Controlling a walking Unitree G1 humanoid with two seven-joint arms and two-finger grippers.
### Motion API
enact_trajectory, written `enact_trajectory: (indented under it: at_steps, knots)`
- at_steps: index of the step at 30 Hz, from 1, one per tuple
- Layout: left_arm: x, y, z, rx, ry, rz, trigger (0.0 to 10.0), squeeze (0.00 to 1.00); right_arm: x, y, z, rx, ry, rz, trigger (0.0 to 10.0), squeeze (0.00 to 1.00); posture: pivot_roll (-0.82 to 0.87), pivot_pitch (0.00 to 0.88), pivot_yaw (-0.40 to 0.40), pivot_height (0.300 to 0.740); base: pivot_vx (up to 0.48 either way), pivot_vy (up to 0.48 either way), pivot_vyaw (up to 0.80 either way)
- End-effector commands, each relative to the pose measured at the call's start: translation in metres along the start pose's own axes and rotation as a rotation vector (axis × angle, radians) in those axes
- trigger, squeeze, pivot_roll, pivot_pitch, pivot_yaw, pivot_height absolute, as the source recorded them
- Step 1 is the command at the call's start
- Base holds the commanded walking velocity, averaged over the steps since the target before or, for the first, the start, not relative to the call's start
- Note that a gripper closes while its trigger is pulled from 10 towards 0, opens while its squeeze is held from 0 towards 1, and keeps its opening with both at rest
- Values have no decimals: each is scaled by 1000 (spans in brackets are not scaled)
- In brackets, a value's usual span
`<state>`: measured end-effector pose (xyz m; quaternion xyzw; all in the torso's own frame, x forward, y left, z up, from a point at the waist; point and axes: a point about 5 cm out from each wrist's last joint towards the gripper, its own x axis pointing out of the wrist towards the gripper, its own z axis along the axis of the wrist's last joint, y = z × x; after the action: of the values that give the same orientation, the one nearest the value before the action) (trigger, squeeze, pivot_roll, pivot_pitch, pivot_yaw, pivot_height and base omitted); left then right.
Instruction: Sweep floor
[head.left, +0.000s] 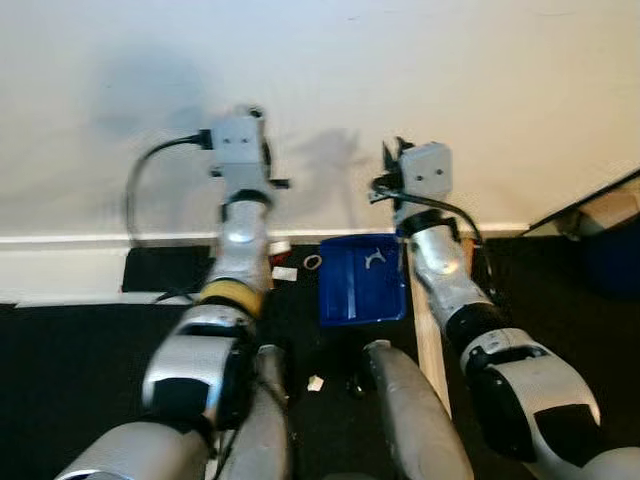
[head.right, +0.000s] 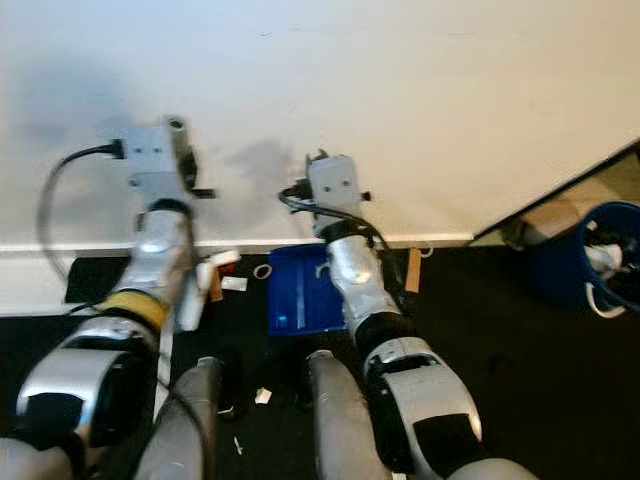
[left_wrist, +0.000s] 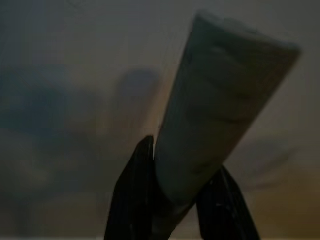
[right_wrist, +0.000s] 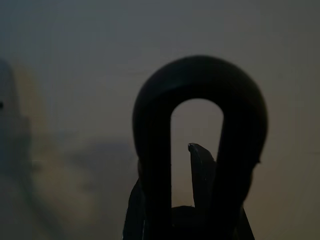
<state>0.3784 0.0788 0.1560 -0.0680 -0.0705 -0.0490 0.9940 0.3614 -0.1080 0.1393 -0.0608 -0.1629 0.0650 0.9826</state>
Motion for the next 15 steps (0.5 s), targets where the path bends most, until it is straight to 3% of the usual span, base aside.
enact_trajectory:
  at_steps: [1,4,5,8,12,14,15]
  knots:
    - [-3,-41,0,-227,24,-52,10000,0,-21,-13,-30,18,153,-56,10000,0,39,332,-42,740,0,0,0]
    - [-3,-83,24,-330,-22,-158,10000,0,-31,-32,-40,35,200,-134,10000,0,49,332,-42,740,0,0,0]
    - [-3,-83,24,-330,-22,-158,10000,0,-31,-32,-40,35,200,-134,10000,0,49,332,-42,740,0,0,0]
    - [-9,-106,37,-369,-26,-250,10000,0,-36,-39,-44,47,222,-166,10000,0,56,328,-40,740,0,0,0]
    - [-17,-115,44,-350,2,-328,10000,0,-39,-42,-46,56,230,-183,10000,0,60,320,-36,740,0,0,0]
    - [-16,-92,50,-270,37,-358,10000,0,-41,-42,-47,62,234,-186,10000,0,63,322,-35,740,0,0,0]
    - [-16,-92,50,-270,37,-358,10000,0,-41,-42,-47,62,234,-186,10000,0,63,322,-35,740,0,0,0]
